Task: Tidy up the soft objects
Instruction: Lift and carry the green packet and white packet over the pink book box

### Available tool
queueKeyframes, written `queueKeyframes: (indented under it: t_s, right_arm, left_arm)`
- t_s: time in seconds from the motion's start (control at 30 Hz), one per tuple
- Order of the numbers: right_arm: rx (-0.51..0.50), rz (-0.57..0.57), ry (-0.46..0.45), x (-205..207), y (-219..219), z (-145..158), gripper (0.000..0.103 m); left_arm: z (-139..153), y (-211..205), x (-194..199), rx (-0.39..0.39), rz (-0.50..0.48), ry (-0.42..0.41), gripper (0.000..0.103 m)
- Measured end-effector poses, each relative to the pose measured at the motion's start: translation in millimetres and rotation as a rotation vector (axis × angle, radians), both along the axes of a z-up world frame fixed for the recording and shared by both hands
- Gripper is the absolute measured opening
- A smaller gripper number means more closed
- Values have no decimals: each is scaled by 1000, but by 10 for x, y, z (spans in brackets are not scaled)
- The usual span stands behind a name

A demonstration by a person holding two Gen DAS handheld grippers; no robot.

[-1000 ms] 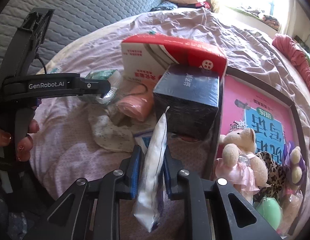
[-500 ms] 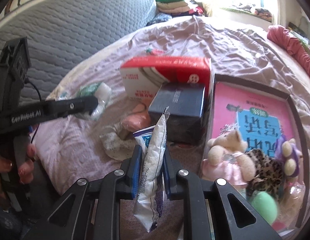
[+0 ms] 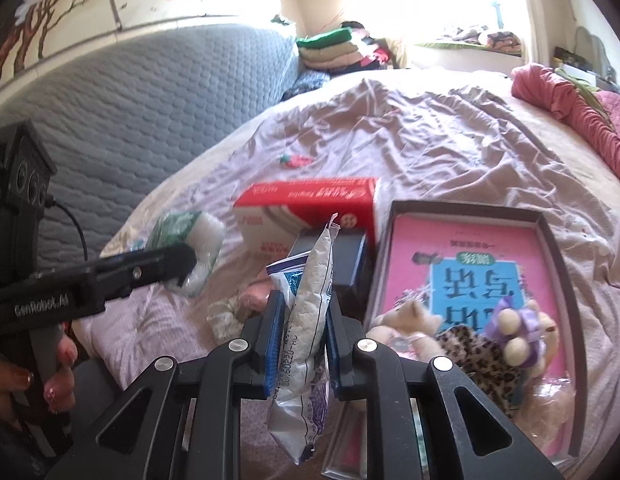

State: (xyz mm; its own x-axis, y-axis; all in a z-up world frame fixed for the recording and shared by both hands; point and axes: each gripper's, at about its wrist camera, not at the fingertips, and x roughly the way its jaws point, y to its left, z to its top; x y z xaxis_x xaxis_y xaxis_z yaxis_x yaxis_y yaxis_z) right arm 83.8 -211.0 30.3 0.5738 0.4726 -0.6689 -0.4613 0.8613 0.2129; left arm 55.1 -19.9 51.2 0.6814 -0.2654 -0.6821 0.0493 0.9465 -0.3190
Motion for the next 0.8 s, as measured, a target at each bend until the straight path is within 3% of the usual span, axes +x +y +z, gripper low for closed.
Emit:
queueKeyframes:
  t_s: [0.47,0.8]
  right_arm:
    - [82,-175,-72,-6,-822,320,20]
    - [118,-280,-85,-49,-1330,346,20]
  left_arm:
    - [305,-777,59,61,-135,-52,65]
    - [265,-1135,156,100,-194,-44,65]
